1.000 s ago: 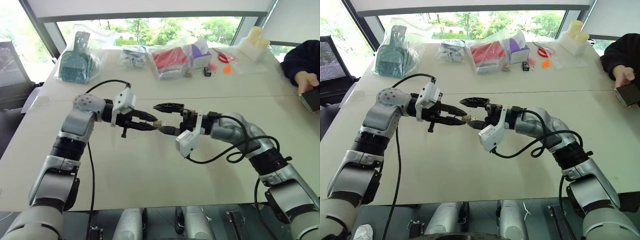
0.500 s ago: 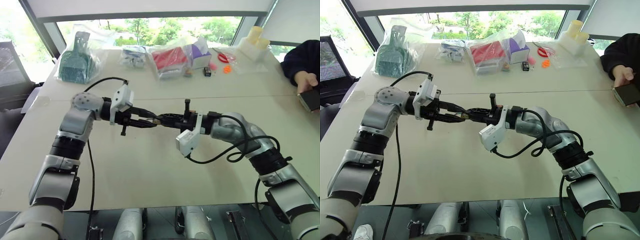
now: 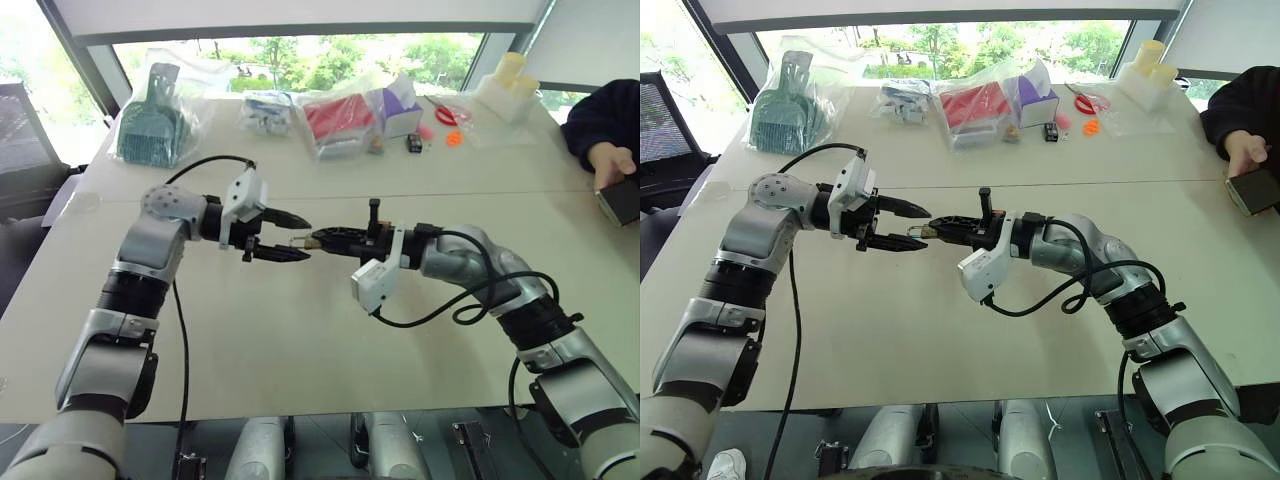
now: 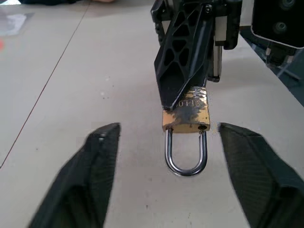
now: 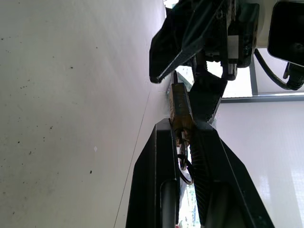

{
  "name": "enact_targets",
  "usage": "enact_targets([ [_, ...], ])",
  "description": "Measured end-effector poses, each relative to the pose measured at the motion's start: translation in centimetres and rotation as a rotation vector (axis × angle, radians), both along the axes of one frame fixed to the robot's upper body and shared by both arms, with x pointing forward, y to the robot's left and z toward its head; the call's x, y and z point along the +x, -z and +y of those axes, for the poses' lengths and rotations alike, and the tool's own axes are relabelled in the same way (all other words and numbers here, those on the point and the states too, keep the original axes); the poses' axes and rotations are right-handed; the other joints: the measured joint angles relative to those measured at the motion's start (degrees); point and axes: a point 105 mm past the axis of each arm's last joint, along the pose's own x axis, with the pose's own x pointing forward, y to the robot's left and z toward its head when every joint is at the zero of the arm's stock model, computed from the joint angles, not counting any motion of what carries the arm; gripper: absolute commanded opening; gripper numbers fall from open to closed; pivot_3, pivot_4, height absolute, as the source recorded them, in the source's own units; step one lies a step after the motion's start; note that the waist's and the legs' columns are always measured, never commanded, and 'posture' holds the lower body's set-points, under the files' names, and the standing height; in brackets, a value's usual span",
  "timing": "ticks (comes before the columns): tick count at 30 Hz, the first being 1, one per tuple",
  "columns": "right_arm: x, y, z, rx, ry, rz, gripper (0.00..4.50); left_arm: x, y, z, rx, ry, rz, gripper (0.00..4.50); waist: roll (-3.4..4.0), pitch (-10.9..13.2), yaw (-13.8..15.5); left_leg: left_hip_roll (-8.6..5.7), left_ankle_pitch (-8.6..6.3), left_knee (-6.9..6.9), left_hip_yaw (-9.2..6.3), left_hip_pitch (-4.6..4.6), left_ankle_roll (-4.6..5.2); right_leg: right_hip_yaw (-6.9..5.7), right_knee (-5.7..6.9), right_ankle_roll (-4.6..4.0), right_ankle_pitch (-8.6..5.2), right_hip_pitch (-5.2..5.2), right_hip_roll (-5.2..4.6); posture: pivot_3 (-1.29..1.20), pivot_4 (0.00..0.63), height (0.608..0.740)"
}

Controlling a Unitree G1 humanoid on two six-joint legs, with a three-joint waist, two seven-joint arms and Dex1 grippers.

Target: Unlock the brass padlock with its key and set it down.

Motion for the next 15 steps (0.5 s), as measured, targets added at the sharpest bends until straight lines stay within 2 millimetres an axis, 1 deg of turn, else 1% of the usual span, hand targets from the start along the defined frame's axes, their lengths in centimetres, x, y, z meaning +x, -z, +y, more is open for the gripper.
enact_targets([
  [3,0.0,0.0,0.0,0.0,0.001,0.001,0.0,0.2,-0.2,0.2,-0.008,-0.021,0.003,4.47,0.0,0.0,0.0,0.0,0.0,0.0,-0.01,0.0,0.0,0.0,0.0,0.0,0.0,0.0,0.0,0.0,0.15,0.74],
  [9,0.1,0.0,-0.1,0.001,0.008,0.005,0.0,0.1,-1.9,0.6,-0.049,-0.057,-0.037,4.47,0.0,0.0,0.0,0.0,0.0,0.0,-0.01,0.0,0.0,0.0,0.0,0.0,0.0,0.0,0.0,0.0,0.15,0.74],
  [10,0.1,0.0,-0.1,0.001,0.008,0.005,0.0,0.1,-2.0,0.6,-0.048,-0.059,-0.037,3.96,0.0,0.0,0.0,0.0,0.0,0.0,-0.01,0.0,0.0,0.0,0.0,0.0,0.0,0.0,0.0,0.0,0.15,0.74],
  [11,0.1,0.0,-0.1,0.001,0.009,0.005,0.0,0.0,-2.2,0.6,-0.054,-0.058,-0.031,3.75,0.0,0.0,0.0,0.0,0.0,0.0,-0.01,0.0,0.0,0.0,0.0,0.0,0.0,0.0,0.0,0.0,0.15,0.74],
  [13,0.2,0.1,-0.1,0.001,0.01,0.006,0.0,-0.2,-2.3,0.6,-0.061,-0.056,-0.021,2.81,0.0,0.0,0.0,0.0,0.0,0.0,-0.01,0.0,-0.01,0.01,0.0,0.0,0.0,0.0,0.0,0.0,0.15,0.74],
  [14,0.2,0.1,-0.1,0.001,0.01,0.006,0.0,-0.3,-2.3,0.6,-0.061,-0.056,-0.017,2.44,0.0,0.0,0.0,0.01,0.0,0.0,-0.01,0.0,-0.01,0.01,0.0,0.0,0.0,0.0,0.0,0.0,0.15,0.74],
  [15,0.2,0.1,-0.1,0.001,0.01,0.007,0.0,-0.4,-2.3,0.6,-0.062,-0.055,-0.014,1.89,0.0,0.0,0.0,0.01,0.0,0.0,-0.01,0.0,-0.01,0.01,0.0,0.0,0.0,0.0,0.0,0.0,0.15,0.74],
])
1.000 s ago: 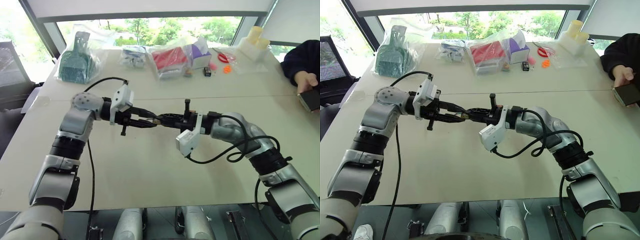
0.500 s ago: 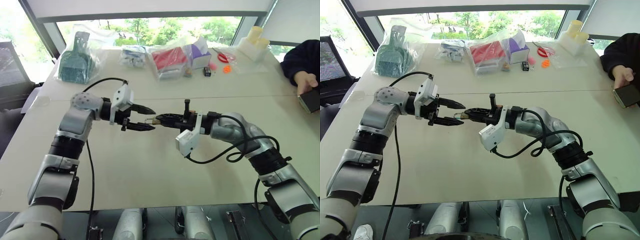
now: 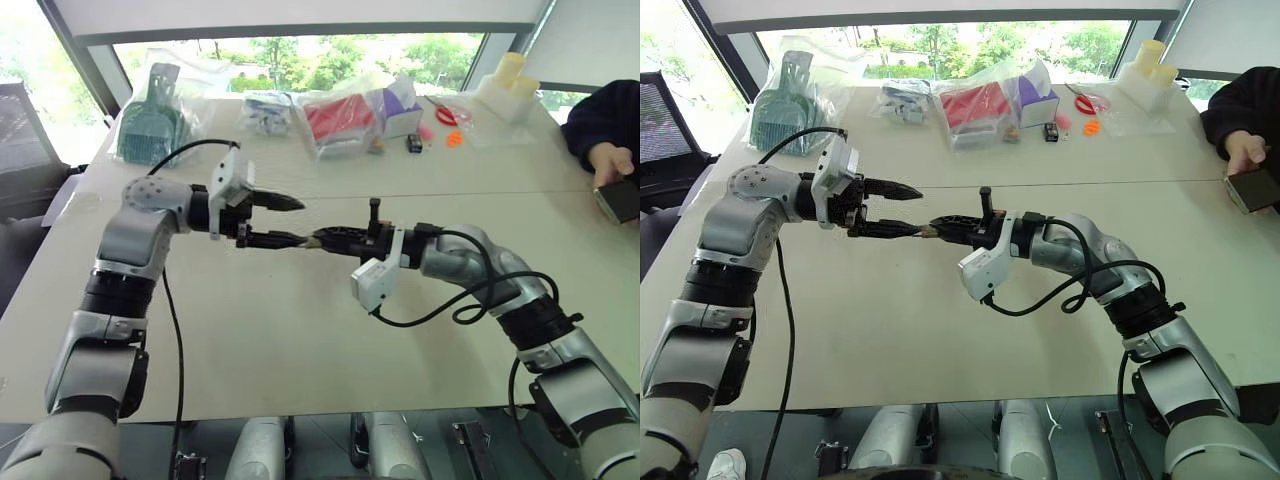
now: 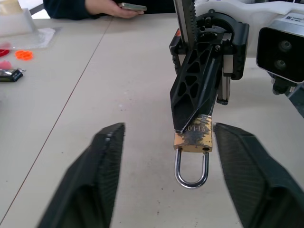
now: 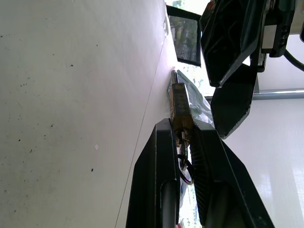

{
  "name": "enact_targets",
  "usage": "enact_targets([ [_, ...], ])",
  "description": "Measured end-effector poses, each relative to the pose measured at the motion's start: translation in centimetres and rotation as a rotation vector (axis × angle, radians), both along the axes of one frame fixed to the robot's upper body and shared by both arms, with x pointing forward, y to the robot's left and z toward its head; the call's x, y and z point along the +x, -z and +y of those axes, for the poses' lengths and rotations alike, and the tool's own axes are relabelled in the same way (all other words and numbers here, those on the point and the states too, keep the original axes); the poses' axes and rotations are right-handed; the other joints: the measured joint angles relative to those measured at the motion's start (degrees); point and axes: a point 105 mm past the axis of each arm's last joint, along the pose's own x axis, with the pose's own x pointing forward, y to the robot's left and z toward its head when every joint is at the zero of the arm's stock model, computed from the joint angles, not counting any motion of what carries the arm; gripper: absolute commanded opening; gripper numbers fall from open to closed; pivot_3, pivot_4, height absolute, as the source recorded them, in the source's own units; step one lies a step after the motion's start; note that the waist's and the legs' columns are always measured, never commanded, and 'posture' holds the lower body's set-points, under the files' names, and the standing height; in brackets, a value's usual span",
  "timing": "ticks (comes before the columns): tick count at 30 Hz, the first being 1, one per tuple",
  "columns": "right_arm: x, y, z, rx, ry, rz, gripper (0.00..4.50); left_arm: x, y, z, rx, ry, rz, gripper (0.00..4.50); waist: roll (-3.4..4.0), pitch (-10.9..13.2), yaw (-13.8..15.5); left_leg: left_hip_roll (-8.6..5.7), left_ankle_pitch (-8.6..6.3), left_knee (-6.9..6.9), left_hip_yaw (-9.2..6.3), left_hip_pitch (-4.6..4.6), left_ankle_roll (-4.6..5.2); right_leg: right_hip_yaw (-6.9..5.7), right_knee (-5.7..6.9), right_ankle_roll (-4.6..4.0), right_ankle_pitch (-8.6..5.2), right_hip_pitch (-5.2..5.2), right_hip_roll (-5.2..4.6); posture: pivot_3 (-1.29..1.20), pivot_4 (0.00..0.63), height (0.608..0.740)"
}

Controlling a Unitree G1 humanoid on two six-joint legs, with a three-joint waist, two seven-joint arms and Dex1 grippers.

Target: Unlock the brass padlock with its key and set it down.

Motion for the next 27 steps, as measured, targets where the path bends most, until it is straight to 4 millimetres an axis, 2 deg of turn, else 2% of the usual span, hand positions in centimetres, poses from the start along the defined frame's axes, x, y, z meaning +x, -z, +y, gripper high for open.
enact_targets([
  [4,0.0,0.0,0.0,0.0,0.001,0.002,0.0,-0.2,0.2,0.0,-0.006,0.0,0.014,0.06,0.0,0.0,0.0,0.0,0.0,0.0,0.0,0.0,-0.01,0.0,0.0,0.0,0.0,0.0,0.0,0.0,0.15,0.74],
  [11,0.1,0.1,0.0,0.0,0.004,0.004,0.0,-0.7,1.2,0.6,0.021,-0.003,0.038,0.02,0.0,0.0,-0.1,0.0,0.01,0.0,0.0,0.01,-0.01,0.0,0.01,0.0,0.0,0.0,0.0,0.0,0.15,0.74],
  [17,0.1,0.1,0.0,0.003,0.008,0.007,0.0,-1.2,3.5,1.3,0.097,-0.005,0.076,0.02,0.0,0.0,0.0,0.0,0.01,0.0,0.01,0.01,-0.02,0.0,0.01,-0.01,0.0,0.0,0.0,0.0,0.15,0.74],
  [23,0.2,0.1,0.0,0.002,0.011,0.011,0.0,0.2,4.4,0.6,0.069,-0.069,0.043,0.02,0.0,0.0,0.1,-0.01,0.01,0.01,0.01,0.01,-0.02,0.01,0.01,-0.01,0.0,0.01,0.0,0.0,0.15,0.74],
  [27,0.2,0.1,0.0,0.0,0.012,0.013,0.0,0.6,4.2,0.3,0.055,-0.077,0.037,0.02,0.0,0.0,0.0,0.0,0.01,0.0,0.03,0.01,-0.02,0.0,0.02,0.0,0.0,0.0,0.0,0.0,0.15,0.74],
])
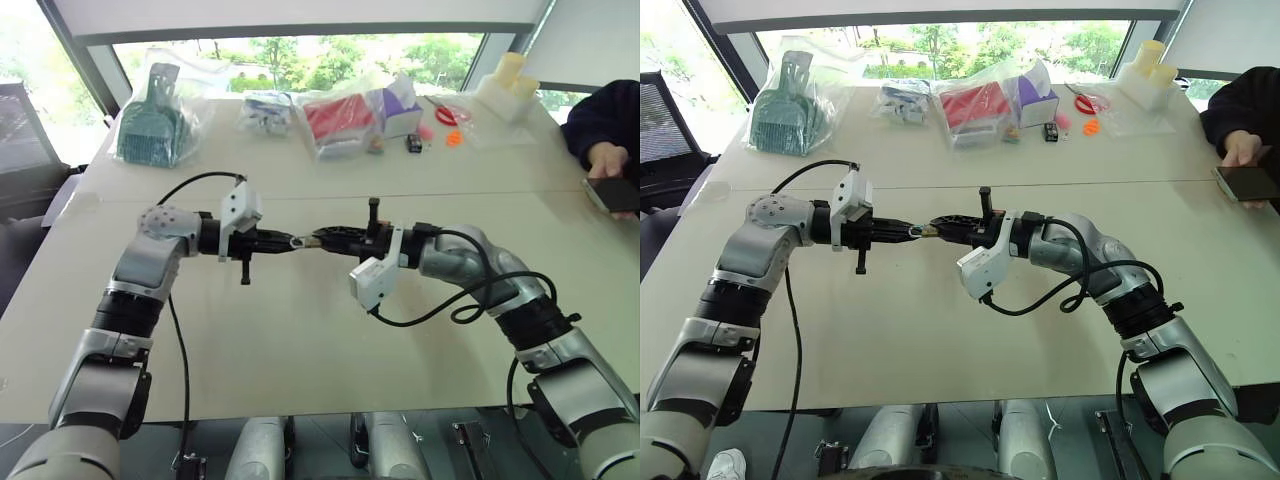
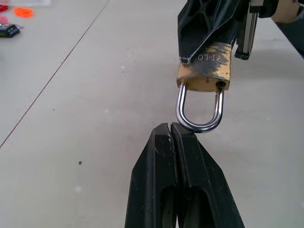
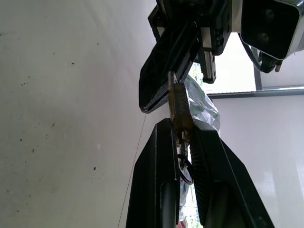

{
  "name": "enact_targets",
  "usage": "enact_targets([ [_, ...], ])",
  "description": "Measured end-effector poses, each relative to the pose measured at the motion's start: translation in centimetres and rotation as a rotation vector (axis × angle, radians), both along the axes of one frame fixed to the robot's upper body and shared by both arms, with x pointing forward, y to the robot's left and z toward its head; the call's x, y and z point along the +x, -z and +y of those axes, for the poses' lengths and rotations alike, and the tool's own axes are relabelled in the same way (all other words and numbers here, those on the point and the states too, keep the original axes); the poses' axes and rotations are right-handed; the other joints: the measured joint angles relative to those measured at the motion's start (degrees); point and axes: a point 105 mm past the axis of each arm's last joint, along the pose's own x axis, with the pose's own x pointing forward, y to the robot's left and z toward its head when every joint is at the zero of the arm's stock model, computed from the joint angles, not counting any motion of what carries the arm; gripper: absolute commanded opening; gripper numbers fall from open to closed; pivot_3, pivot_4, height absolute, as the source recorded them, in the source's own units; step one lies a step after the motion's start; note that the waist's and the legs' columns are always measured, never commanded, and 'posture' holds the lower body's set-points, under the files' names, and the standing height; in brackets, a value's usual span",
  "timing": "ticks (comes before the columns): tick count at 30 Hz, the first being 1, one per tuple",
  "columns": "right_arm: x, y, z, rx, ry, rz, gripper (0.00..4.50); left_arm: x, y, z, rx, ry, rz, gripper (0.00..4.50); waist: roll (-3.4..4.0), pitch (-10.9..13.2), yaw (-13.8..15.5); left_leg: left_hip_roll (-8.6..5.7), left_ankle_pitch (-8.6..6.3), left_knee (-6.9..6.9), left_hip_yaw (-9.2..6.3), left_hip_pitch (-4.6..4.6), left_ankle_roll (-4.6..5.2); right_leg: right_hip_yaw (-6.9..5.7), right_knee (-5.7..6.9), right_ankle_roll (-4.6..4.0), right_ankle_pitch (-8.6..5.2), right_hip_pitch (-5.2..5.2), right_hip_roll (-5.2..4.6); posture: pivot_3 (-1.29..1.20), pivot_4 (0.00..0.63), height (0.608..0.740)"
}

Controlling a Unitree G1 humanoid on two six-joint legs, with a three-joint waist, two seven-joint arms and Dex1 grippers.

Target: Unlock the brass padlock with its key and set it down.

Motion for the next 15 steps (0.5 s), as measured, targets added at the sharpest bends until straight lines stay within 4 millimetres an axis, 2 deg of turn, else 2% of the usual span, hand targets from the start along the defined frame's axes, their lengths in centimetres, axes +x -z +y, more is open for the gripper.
enact_targets([
  [4,0.0,0.0,0.0,-0.001,0.001,0.001,0.0,-0.5,0.0,0.6,0.032,0.027,0.017,0.02,0.0,0.0,-0.2,0.01,0.0,-0.01,0.0,0.01,0.0,0.0,0.02,0.0,0.0,-0.01,0.01,0.0,0.15,0.74],
  [9,0.0,0.0,0.0,-0.003,0.001,0.003,0.0,-1.4,1.1,1.9,0.084,0.047,0.057,0.02,0.0,0.0,-0.2,0.01,0.0,-0.01,-0.01,0.01,0.0,0.0,0.02,0.0,0.0,-0.01,0.0,0.0,0.15,0.74],
  [15,0.0,0.0,0.0,0.0,-0.001,0.006,0.0,-2.4,0.0,1.1,0.028,0.103,0.11,0.02,0.0,0.0,0.1,0.01,0.0,0.02,-0.03,0.0,0.0,0.02,0.01,-0.01,0.0,0.01,-0.01,0.0,0.15,0.74],
])
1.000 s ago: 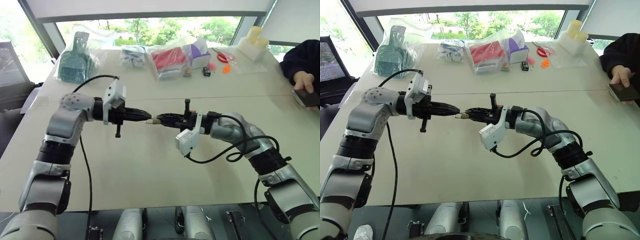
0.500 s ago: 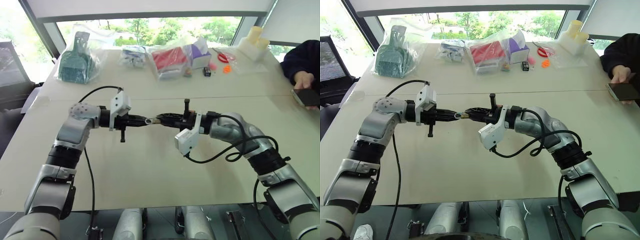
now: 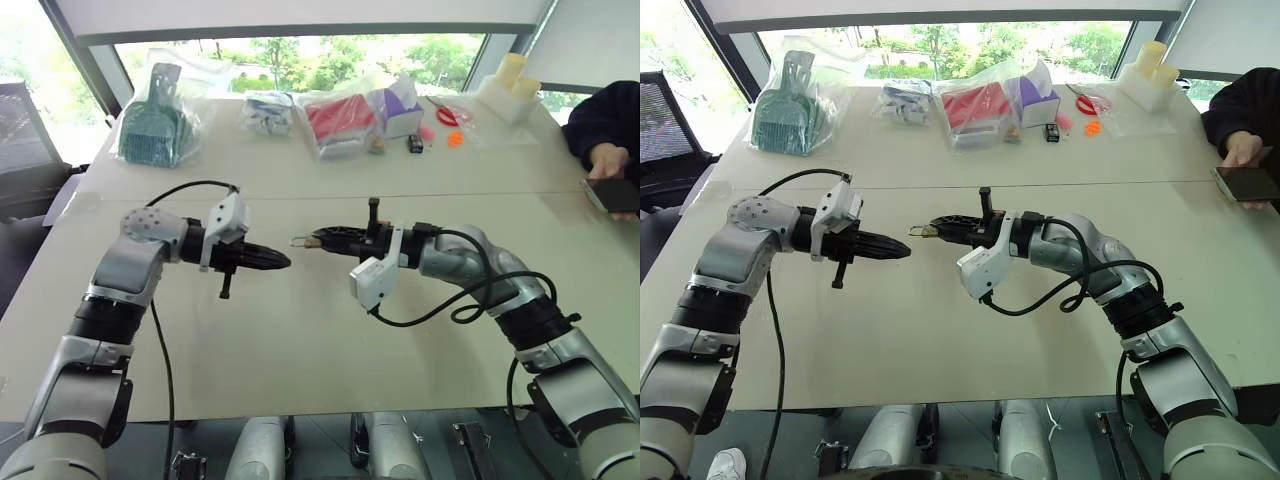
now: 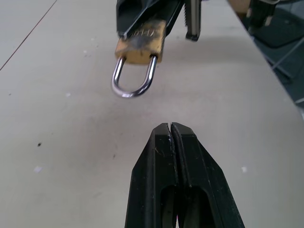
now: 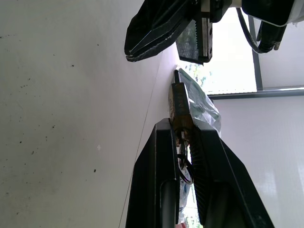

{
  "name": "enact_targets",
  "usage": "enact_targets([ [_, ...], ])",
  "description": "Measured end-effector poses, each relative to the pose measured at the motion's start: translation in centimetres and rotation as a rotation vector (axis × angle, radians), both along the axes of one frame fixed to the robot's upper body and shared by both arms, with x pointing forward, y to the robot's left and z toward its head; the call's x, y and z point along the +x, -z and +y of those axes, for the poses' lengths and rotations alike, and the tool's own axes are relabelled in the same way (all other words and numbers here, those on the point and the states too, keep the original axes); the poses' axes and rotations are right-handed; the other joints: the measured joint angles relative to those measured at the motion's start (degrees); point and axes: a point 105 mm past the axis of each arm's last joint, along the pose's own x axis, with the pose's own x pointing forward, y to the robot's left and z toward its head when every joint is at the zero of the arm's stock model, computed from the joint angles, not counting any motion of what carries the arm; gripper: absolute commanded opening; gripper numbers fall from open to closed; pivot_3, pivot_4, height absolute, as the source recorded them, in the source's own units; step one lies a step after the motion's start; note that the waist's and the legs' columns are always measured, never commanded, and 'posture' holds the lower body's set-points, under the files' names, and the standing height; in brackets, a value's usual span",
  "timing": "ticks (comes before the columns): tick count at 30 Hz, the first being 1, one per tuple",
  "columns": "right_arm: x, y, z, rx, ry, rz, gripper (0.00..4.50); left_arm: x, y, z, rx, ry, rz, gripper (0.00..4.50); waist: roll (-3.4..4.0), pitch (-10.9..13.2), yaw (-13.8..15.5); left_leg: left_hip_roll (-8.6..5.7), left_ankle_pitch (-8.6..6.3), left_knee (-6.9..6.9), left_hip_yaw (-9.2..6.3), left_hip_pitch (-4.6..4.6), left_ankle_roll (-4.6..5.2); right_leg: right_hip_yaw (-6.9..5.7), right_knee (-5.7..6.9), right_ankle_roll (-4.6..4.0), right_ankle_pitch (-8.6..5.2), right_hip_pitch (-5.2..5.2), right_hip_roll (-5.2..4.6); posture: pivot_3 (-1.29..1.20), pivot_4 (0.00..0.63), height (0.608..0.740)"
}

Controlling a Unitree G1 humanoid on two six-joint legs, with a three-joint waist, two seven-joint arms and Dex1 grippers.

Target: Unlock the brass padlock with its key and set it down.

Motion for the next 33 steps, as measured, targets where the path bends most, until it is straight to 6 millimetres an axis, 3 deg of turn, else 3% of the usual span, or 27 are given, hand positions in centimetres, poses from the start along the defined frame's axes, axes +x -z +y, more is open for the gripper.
enact_targets([
  [8,0.0,0.0,0.1,0.002,-0.002,0.001,0.0,0.6,-2.5,-0.5,-0.115,-0.036,0.028,0.02,0.0,0.0,-0.3,0.0,0.0,-0.01,-0.09,0.01,-0.01,0.0,0.02,0.01,0.0,-0.01,0.01,0.0,0.15,0.74],
  [21,0.1,0.1,0.0,-0.009,0.005,0.009,0.0,1.6,-1.7,-1.3,-0.091,-0.071,-0.061,0.02,0.0,0.0,-0.2,-0.01,0.01,-0.01,0.01,0.01,-0.02,0.0,0.02,0.0,0.0,-0.01,0.01,0.0,0.15,0.74],
  [28,0.2,0.1,0.0,-0.006,0.011,0.012,0.0,2.0,0.3,-1.2,-0.041,-0.08,-0.049,0.02,0.0,0.0,-0.2,-0.01,0.01,-0.01,0.03,0.02,-0.02,0.0,0.02,0.01,0.0,-0.01,0.01,0.0,0.15,0.74],
  [33,0.2,0.1,0.0,-0.004,0.01,0.012,0.0,2.3,0.4,-1.1,-0.037,-0.097,-0.056,0.02,0.0,0.0,-0.2,0.0,0.01,-0.01,0.03,0.02,-0.02,0.0,0.02,0.0,0.0,0.0,0.01,0.0,0.15,0.74],
])
